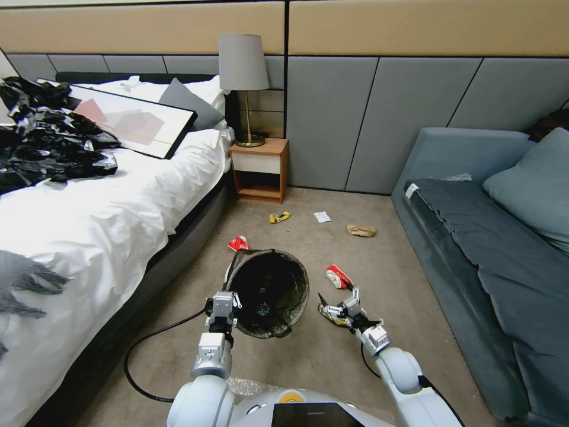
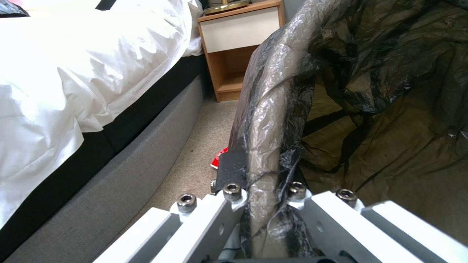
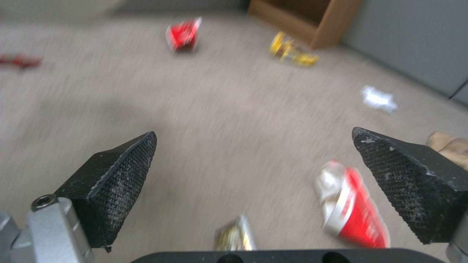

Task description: Pick up the trash bin, then pick up the garbage from the floor and place it into the trash bin.

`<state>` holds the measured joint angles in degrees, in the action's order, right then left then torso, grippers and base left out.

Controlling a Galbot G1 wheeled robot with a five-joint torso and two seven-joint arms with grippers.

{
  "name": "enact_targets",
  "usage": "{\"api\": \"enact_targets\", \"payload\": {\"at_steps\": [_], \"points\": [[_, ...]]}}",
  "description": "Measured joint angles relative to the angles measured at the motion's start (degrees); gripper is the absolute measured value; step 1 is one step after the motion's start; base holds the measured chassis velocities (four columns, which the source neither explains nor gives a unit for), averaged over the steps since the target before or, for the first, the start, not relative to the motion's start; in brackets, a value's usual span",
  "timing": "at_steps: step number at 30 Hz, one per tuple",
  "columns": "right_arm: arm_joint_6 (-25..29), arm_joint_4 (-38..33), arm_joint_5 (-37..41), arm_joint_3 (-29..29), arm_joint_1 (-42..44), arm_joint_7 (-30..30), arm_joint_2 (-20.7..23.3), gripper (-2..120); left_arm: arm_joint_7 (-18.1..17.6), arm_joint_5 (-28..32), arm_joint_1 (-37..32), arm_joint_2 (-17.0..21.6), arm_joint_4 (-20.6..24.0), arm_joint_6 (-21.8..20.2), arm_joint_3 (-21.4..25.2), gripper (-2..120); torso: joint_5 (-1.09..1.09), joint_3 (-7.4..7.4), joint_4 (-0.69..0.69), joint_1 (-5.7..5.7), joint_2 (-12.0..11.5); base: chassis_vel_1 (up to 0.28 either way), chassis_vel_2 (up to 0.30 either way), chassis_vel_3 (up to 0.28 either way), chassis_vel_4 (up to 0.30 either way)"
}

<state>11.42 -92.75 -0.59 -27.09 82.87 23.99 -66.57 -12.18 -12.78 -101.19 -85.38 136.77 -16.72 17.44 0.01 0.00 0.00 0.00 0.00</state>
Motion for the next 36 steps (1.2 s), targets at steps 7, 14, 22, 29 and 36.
{"api": "enact_targets", "payload": {"at_steps": [7, 14, 22, 29, 36], "points": [[-0.02, 7.46, -3.32, -0.16, -3.16, 2.98, -0.16, 100, -0.03, -0.19, -0.19, -0.35, 0.00, 0.00, -0.12, 0, -0.01, 0.00, 0.00, 0.00, 0.00, 0.000, 0.000, 0.000, 0.000], [0.97, 12.98, -5.52, -0.54, -5.57, 4.01, -1.46, 100, -0.08, -0.28, -0.60, -0.37, 0.24, 0.00, 0.09, 0, -0.01, 0.00, 0.00, 0.00, 0.00, 0.000, 0.000, 0.000, 0.000], [1.83, 16.32, -6.71, -0.40, -7.65, 4.18, -2.46, 100, -0.12, -0.61, -0.88, -0.59, 0.35, 0.00, 0.05, 0, -0.01, 0.00, 0.00, 0.00, 0.00, 0.000, 0.000, 0.000, 0.000], [2.38, 20.32, -7.57, -0.17, -10.71, 3.97, -3.68, 100, -0.15, -0.90, -1.26, -0.66, 0.63, 0.00, 0.04, 0, -0.01, 0.00, 0.01, 0.00, 0.00, 0.000, 0.000, 0.000, 0.000], [2.35, 25.45, -7.73, -0.20, -14.28, 2.15, -4.83, 100, -0.24, -1.01, -1.61, -0.71, 0.89, 0.08, 0.06, 0, -0.02, 0.00, 0.01, 0.00, 0.00, 0.000, 0.000, 0.000, 0.000]]}}
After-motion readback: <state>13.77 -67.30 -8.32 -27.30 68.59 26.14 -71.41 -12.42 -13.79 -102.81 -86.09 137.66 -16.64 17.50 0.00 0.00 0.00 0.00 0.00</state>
